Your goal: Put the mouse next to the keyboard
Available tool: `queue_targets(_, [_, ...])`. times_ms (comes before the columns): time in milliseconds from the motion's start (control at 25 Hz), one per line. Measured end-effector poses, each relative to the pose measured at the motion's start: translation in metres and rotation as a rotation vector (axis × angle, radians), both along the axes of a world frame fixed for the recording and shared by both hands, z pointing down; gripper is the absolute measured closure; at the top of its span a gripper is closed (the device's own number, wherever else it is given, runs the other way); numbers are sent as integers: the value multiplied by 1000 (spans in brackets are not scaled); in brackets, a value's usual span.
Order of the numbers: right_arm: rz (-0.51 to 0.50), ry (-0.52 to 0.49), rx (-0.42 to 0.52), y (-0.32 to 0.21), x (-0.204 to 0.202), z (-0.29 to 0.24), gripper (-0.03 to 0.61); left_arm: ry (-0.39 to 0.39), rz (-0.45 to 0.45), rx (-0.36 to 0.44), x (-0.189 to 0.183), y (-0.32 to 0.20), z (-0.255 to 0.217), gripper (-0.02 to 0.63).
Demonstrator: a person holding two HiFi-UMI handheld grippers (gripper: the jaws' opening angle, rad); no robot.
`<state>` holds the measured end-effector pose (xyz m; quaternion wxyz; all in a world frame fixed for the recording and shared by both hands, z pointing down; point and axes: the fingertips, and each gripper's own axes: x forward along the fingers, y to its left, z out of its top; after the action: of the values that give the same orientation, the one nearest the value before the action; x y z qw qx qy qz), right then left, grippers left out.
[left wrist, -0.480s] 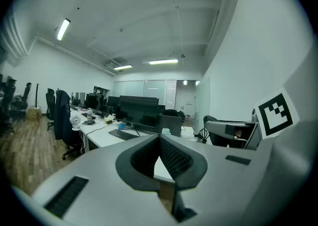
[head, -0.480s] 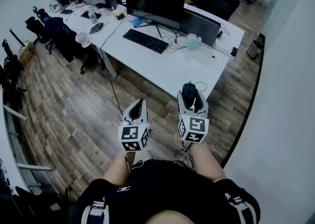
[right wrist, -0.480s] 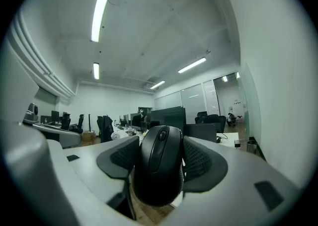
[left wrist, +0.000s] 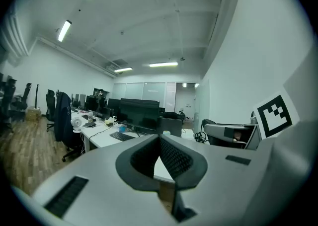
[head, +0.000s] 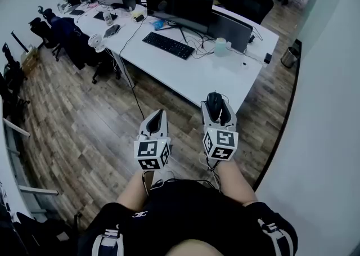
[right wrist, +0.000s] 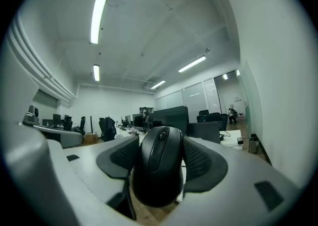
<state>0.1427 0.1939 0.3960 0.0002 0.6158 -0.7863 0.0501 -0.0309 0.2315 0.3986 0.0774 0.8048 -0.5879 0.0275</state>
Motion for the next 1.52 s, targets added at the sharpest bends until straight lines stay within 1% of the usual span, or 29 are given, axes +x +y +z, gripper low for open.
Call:
queue_targets(240, [16,22,-6,-6,-30,-1,285,15,10,-7,-32,-7,1,601])
queue_targets(480, [45,42,-12,-29,-81,4,285,41,41,4,-83,-29,4,601])
queue_targets(640, [68,15,-11,-39,-114,7,285,45,73,13,-116,-43,8,601])
queue_targets(760, [83,5,-22,-47,-131,9,285,38,88,17,-135,-54,8,601])
queue_targets(880, [97,16,-24,-58,-142,10,286,8,103,24,-146,-64,8,601])
queue_targets(1160, [99,23,-30,-97,-164,16,287,19,100,11,-170,-99,15,601])
queue_targets(1360, [98,28,-35,-136,-165,23,287,17,95,8,-172,-139,21,601])
queue_targets(1520, [115,27,-32,-179,-159,26,288,8,98,8,-170,-183,23,601])
